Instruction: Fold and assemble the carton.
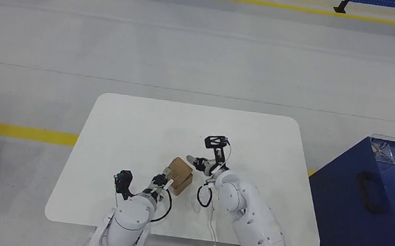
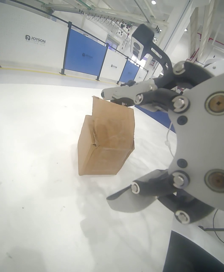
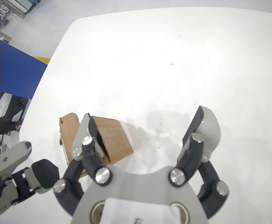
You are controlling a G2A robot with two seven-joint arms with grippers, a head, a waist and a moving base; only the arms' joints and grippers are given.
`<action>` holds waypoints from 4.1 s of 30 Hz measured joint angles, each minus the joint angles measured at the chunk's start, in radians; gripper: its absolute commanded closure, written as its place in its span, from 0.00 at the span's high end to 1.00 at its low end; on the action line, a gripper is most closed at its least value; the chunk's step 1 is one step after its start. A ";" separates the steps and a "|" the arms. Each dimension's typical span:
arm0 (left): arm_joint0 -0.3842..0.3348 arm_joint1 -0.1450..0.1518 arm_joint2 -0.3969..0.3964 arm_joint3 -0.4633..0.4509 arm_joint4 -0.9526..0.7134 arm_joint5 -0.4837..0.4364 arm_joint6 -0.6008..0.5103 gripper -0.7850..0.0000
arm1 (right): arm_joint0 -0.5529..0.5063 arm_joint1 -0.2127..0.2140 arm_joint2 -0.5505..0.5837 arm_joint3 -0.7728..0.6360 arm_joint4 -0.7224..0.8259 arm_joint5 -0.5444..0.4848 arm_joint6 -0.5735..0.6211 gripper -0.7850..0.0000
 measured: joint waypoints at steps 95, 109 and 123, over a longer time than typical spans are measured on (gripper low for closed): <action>0.108 0.023 0.044 0.014 0.410 -0.440 0.302 1.00 | 0.061 -0.005 -0.061 0.075 -0.168 0.039 0.045 1.00; 0.165 0.113 -0.049 0.153 1.158 -0.831 0.264 1.00 | 0.266 -0.079 -0.245 0.357 -0.115 -0.117 0.037 1.00; 0.041 0.095 0.086 0.386 1.339 -0.765 0.276 0.99 | 0.325 -0.090 -0.206 0.439 -0.049 -0.113 -0.027 1.00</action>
